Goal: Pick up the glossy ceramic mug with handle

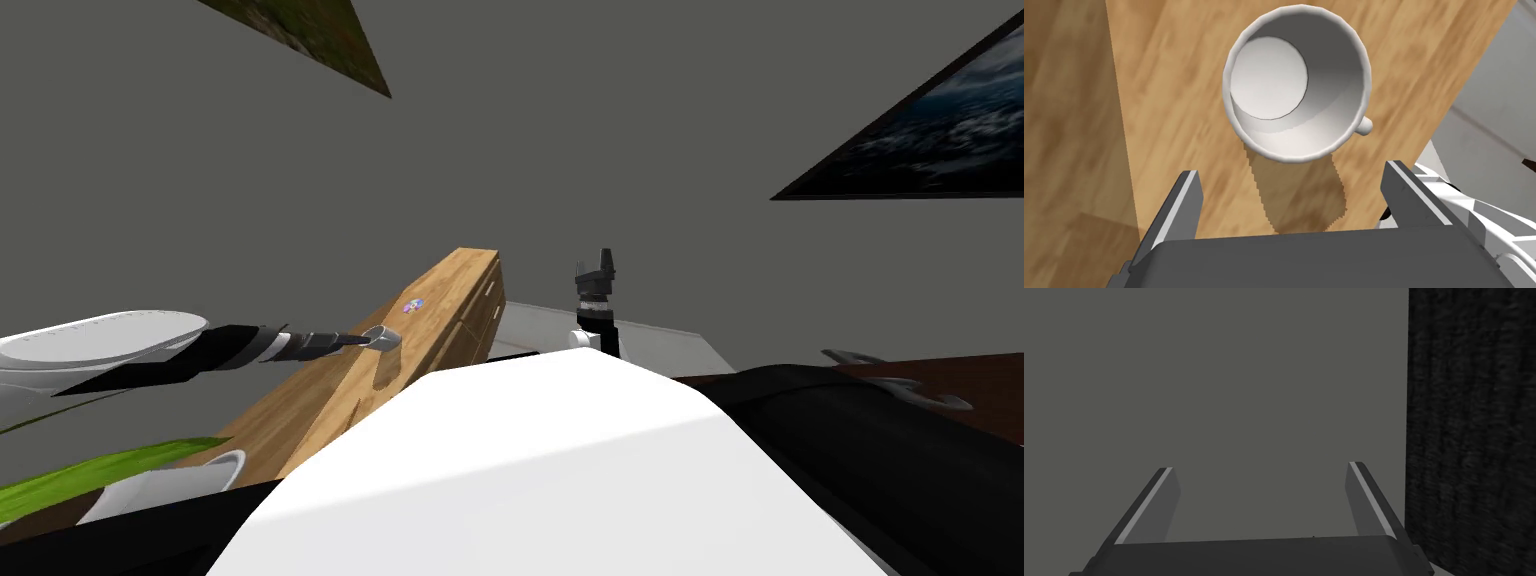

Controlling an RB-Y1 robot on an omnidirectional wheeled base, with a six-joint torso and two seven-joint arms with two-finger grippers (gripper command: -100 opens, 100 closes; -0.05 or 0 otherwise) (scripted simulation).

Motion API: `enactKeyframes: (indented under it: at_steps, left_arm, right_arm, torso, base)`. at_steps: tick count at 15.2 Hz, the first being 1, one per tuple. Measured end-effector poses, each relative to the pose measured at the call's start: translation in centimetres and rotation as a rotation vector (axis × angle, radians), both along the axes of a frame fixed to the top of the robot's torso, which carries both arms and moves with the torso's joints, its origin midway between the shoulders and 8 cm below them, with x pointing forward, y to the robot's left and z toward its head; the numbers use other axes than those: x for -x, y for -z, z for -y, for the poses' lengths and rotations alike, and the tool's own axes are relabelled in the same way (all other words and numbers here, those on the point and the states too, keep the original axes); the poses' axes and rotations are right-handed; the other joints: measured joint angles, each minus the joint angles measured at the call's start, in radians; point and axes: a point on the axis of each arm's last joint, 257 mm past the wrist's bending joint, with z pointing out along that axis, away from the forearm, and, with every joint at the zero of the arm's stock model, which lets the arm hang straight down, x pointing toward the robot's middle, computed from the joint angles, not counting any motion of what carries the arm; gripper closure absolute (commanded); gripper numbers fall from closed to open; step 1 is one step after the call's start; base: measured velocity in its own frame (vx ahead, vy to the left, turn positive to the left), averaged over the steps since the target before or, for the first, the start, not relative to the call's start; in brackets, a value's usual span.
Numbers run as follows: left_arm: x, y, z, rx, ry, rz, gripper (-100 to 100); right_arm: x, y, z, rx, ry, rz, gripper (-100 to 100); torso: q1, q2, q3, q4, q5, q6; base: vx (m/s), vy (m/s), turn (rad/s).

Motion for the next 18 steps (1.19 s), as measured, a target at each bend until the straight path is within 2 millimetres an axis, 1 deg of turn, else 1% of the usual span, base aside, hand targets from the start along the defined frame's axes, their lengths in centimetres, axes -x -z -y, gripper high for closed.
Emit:
enactKeyframes:
  at_steps: [1,2,4,7,10,12,14,16,18]
  left_arm:
    - [0.4,0.0,-0.6,-0.019,0.014,-0.009,-100]
    - [0.6,0.0,-0.9,-0.029,0.025,-0.013,-100]
    - [1.5,0.2,-2.2,-0.062,0.049,-0.038,-100]
    - [3.6,0.2,-3.7,-0.104,0.085,-0.091,-100]
    - [5.4,1.1,-4.9,-0.126,0.122,-0.140,-100]
    - [6.5,1.4,-5.1,-0.128,0.136,-0.165,-100]
    - [8.0,2.1,-5.1,-0.129,0.155,-0.199,-100]
    - [8.6,2.5,-5.4,-0.128,0.165,-0.213,-100]
    - [9.0,3.6,-5.3,-0.126,0.159,-0.211,-100]
  right_arm:
    - [0.0,0.0,0.0,0.000,0.000,0.000,0]
    - [0.0,0.0,0.0,0.000,0.000,0.000,0]
    - [0.0,0.0,0.0,0.000,0.000,0.000,0]
    - [0.0,0.0,0.0,0.000,0.000,0.000,0]
    - [0.0,0.0,0.0,0.000,0.000,0.000,0]
    - [0.0,0.0,0.0,0.000,0.000,0.000,0]
    - [0.0,0.0,0.0,0.000,0.000,0.000,0]
    - [0.0,0.0,0.0,0.000,0.000,0.000,0]
    - [0.0,0.0,0.0,0.000,0.000,0.000,0]
  torso:
    - [0.000,0.000,0.000,0.000,0.000,0.000]
    - [0.000,0.000,0.000,0.000,0.000,-0.001]
    - [0.000,0.000,0.000,0.000,0.000,0.000]
    - [0.001,-0.001,-0.001,0.000,0.000,-0.001]
    - [0.001,-0.001,-0.001,0.000,0.001,-0.001]
    - [0.000,0.000,0.000,0.000,0.000,-0.001]
    - [0.000,0.000,0.000,0.000,0.000,-0.001]
    - [0.000,0.000,0.000,0.000,0.000,-0.001]
    - [-0.001,0.003,0.002,0.001,0.000,-0.001]
  base:
    - [0.025,0.018,-0.065]
    - [0.035,0.014,-0.191]
    - [0.039,0.020,-0.244]
    - [0.045,0.025,-0.183]
    - [0.038,0.022,-0.126]
    - [0.032,0.012,-0.141]
    - [0.034,0.018,-0.116]
    - [0.009,0.006,-0.041]
    - [-0.031,-0.001,-0.062]
